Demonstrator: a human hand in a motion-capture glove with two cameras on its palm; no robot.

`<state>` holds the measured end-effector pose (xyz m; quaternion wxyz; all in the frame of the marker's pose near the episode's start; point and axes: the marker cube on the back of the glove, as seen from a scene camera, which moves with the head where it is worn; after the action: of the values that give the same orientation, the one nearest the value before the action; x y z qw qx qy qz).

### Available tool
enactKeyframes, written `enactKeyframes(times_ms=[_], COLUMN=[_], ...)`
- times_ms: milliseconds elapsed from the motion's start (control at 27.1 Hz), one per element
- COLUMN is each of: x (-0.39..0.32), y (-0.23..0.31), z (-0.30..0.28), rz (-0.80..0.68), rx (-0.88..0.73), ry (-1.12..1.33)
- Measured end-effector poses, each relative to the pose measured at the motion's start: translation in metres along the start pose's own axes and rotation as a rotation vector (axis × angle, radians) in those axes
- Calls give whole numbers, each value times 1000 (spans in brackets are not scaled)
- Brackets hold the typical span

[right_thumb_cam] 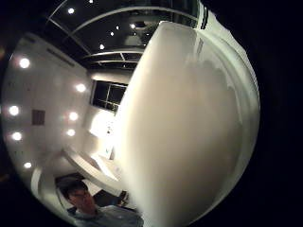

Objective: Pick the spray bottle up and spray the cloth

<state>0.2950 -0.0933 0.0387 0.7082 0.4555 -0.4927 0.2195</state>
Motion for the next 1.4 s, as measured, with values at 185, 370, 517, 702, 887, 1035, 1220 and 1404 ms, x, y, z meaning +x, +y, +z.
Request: enactKeyframes(times_ms=[185,370,517,702,887,1035,1220,1404], x=[-1,-3,-8,-37,-85,-132,-177,-198], y=[-7,-15,-15,-6,10,43,95,147], z=[3,3,8,19,29,36,43,54], rz=[52,100,136,14,-167,-281,-361,-404], rx=[72,52,-38,-291,-540,-764,-994,-1134], ry=[-54,-108,-132,52,358,586,811,1015])
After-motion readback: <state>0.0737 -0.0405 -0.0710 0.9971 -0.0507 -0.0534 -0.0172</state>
